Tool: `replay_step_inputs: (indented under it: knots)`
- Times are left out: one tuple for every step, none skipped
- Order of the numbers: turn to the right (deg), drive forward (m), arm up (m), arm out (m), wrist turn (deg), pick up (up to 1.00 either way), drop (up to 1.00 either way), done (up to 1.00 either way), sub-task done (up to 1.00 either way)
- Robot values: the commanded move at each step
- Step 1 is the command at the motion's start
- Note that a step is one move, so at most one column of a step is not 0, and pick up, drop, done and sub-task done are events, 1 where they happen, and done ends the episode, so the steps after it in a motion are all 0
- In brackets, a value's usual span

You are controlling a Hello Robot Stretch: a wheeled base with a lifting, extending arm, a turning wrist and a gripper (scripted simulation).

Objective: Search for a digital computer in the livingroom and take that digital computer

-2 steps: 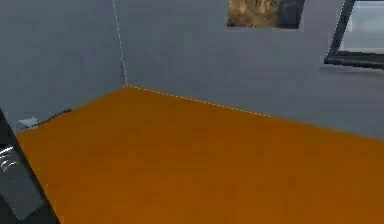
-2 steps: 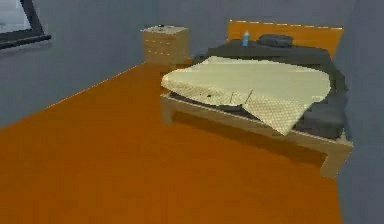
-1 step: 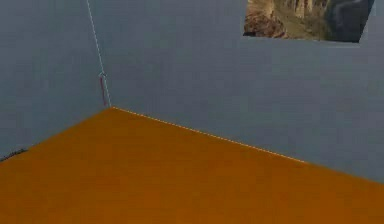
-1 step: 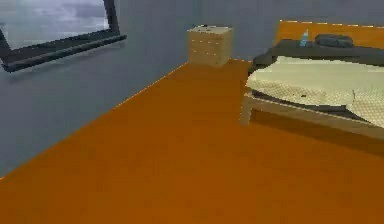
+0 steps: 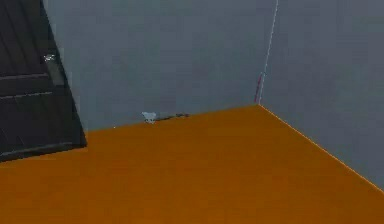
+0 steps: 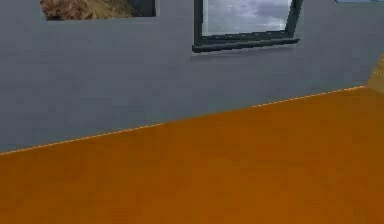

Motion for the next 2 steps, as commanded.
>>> replay_step_inputs:
  knots:
    - [-15.0, 0.0, 0.0, 0.0, 0.0, 0.0, 0.0, 0.0, 0.0]
    - [-3.0, 0.0, 0.0, 0.0, 0.0, 0.0, 0.0, 0.0, 0.0]
